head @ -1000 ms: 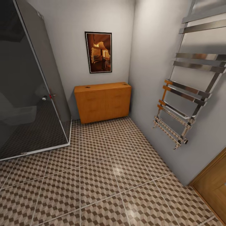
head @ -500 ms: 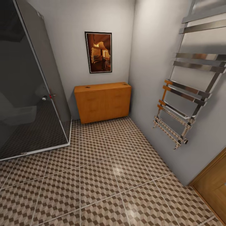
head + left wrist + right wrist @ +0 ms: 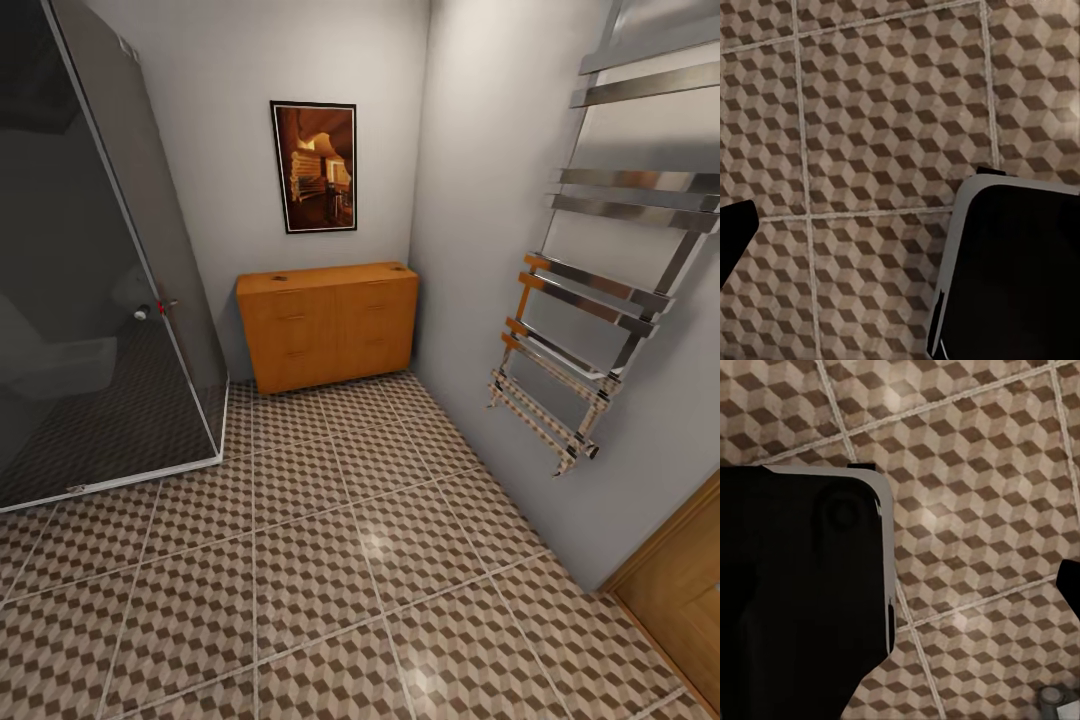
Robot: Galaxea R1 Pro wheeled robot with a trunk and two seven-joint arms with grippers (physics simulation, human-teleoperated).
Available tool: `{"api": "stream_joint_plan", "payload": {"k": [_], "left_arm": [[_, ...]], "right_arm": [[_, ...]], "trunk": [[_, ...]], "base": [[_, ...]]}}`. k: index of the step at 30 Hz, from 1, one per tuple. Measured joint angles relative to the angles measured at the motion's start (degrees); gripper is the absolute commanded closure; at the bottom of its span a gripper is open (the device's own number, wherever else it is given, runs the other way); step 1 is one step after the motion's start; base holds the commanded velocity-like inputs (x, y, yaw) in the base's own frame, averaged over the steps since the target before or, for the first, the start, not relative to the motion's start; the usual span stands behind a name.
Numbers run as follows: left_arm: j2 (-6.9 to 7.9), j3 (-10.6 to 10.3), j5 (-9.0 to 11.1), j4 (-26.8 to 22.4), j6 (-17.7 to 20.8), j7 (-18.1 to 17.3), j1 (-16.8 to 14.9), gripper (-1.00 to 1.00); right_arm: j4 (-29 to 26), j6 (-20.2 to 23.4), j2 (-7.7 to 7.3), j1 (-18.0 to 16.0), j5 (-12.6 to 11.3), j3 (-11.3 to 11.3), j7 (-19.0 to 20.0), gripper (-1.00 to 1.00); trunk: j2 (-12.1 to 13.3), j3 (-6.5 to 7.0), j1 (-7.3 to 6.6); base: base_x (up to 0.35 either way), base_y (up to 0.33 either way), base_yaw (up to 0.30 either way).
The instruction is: Take the four mousetraps from the cabinet in the bathroom and place them on the bathroom floor. Make sure all four end up on the same floor surface, and ensure that at least two of them are either under or directly next to the same bathroom sink.
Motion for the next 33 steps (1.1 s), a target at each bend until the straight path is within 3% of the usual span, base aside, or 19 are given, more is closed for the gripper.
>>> {"api": "stream_joint_plan", "payload": {"k": [8, 33], "left_arm": [[-0.06, 1.4, 0.1, 0.0, 0.0, -0.2, 0.0, -1.0], [-0.44, 1.6, 0.1, 0.0, 0.1, -0.3, 0.0, -1.0]], "right_arm": [[0.0, 0.0, 0.06, 0.2, 0.0, 0.0, 0.0, -1.0], [-0.1, 0.1, 0.33, 0.2, 0.2, 0.1, 0.1, -1.0]], "trunk": [[0.0, 0.0, -0.02], [0.0, 0.0, -0.03]], "base": [[0.116, 0.043, 0.0], [0.314, 0.116, 0.0]]}}
